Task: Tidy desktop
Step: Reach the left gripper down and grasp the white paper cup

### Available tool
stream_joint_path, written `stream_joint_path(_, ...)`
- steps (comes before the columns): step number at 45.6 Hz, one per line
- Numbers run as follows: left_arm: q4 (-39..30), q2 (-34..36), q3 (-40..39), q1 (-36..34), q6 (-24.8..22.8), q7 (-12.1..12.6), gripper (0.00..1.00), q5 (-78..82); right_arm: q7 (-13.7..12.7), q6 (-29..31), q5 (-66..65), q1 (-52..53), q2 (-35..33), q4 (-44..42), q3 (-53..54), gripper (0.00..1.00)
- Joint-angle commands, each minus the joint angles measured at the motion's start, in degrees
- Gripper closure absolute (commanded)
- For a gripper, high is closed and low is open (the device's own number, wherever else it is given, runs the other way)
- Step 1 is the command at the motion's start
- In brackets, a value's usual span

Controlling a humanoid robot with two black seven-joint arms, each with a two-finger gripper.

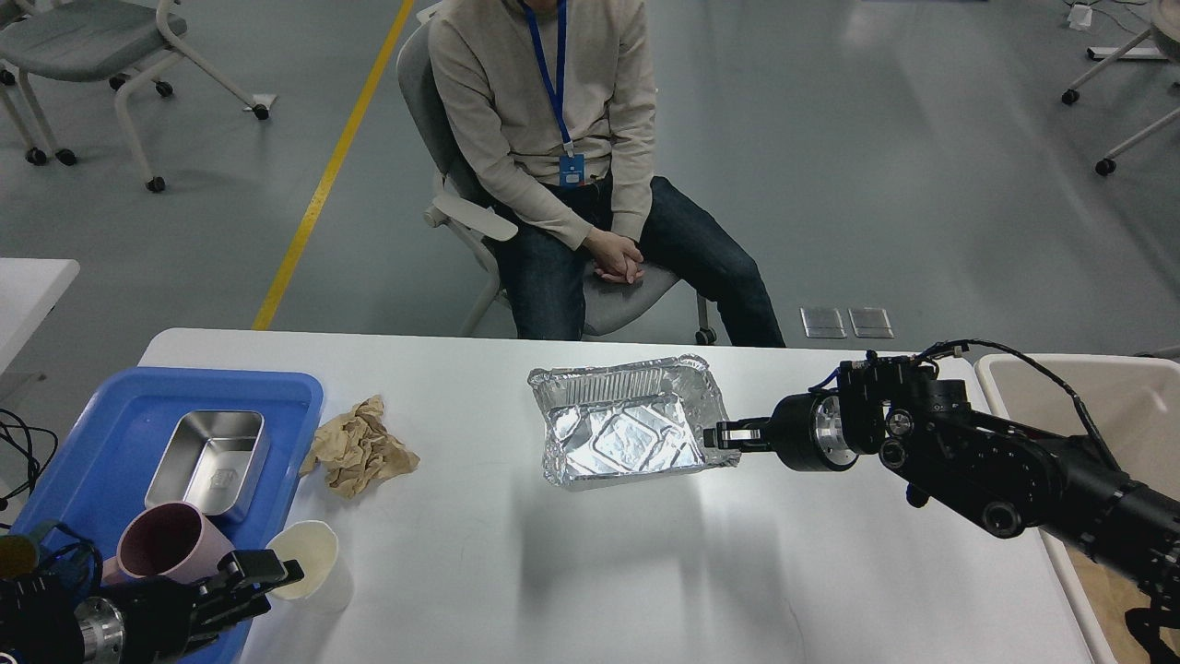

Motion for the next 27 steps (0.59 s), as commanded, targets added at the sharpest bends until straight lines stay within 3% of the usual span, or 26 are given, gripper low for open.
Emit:
stream_joint_path(1, 0.1, 0.0, 0.9, -0.2, 0.2, -0.5, 0.68, 0.1, 0.0, 0.0, 0.0, -0.1, -0.1, 0.0, 0.1, 1.00)
stream_joint_path(16, 0.4, 0.0, 0.9, -0.1, 0.4, -3.1, 0.91, 0.2, 0.0, 0.0, 0.0, -0.3, 0.0, 0.0, 0.2, 1.00)
stream_joint_path(27, 0.2, 0.9, 0.8, -0.4, 0.4, -4.4, 0.99, 0.5, 0.0, 0.0, 0.0, -0.3, 0.0, 0.0, 0.2, 1.00)
